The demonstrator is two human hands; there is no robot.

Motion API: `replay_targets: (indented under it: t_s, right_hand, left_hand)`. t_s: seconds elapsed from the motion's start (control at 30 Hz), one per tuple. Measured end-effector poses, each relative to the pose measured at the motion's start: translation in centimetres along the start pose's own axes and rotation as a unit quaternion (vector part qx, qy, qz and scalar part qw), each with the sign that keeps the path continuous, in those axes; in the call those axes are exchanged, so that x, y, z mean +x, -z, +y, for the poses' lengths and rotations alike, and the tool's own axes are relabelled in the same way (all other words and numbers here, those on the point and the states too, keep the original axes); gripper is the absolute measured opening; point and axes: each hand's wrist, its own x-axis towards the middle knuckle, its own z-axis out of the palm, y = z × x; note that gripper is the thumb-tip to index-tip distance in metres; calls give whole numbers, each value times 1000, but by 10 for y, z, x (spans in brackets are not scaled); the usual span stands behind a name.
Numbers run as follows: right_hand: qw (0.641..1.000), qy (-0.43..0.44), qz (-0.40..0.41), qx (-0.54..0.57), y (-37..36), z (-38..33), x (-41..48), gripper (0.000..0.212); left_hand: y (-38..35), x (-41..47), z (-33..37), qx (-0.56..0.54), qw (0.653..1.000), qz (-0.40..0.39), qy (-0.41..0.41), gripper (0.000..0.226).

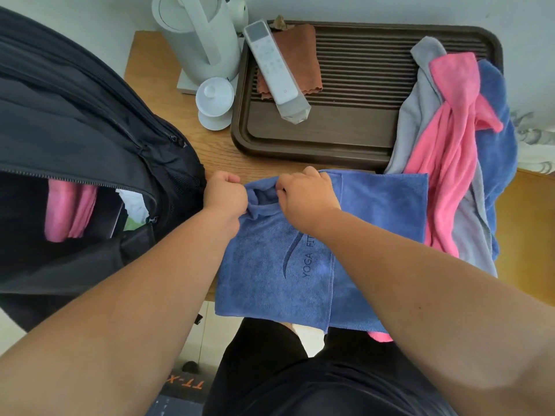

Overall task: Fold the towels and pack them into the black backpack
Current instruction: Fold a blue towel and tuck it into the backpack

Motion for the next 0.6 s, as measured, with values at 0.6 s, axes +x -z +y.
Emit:
replay_targets:
  t_s: [0.6]
  right_hand:
    - [996, 4, -87, 35, 5, -20, -3, 24]
  left_hand:
    - [8, -4, -6, 33, 995, -42, -80, 44]
